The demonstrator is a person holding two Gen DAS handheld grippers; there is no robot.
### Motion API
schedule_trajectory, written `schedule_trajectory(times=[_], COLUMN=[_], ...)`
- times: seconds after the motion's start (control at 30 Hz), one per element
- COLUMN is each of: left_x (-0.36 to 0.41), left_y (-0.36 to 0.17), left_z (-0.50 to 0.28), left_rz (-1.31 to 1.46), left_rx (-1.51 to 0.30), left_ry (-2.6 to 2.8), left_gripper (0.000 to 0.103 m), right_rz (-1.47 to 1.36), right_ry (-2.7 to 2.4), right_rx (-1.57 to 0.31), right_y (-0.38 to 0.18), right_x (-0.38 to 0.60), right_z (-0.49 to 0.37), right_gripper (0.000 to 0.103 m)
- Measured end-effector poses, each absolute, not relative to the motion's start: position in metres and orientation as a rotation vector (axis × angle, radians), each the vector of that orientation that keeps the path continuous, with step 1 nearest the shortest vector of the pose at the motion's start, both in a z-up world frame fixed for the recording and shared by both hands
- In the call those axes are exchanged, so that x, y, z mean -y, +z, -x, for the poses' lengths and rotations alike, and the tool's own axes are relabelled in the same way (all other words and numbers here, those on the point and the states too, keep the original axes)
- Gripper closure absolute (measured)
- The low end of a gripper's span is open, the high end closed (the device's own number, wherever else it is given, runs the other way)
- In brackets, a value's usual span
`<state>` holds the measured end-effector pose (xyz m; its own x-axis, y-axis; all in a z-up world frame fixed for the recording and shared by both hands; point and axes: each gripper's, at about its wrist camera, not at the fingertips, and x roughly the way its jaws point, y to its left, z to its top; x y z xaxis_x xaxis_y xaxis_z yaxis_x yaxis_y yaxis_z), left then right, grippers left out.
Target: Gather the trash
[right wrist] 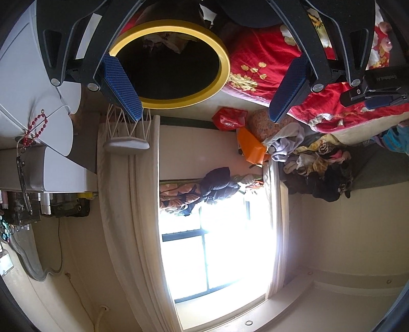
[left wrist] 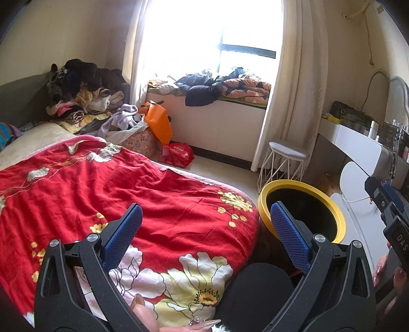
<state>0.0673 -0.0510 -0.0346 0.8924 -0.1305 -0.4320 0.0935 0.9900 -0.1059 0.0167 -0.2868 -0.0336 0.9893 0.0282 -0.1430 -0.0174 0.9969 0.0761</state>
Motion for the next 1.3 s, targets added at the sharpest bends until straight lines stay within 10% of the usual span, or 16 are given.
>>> schedule_trajectory(times=[1.3], left_x=[0.0521], left_y=[-0.0315], left_z=[-0.0675], left_rz=[0.082], left_rx=[-0.453], left_ry=[-0.117], left_gripper=[0.011], right_rz=[-0.08], right_ry=[0.015], right_rx=[-0.141], right_y=[-0.0357], right_x=[0.289], right_z=[-0.0182], right_gripper=[0.006])
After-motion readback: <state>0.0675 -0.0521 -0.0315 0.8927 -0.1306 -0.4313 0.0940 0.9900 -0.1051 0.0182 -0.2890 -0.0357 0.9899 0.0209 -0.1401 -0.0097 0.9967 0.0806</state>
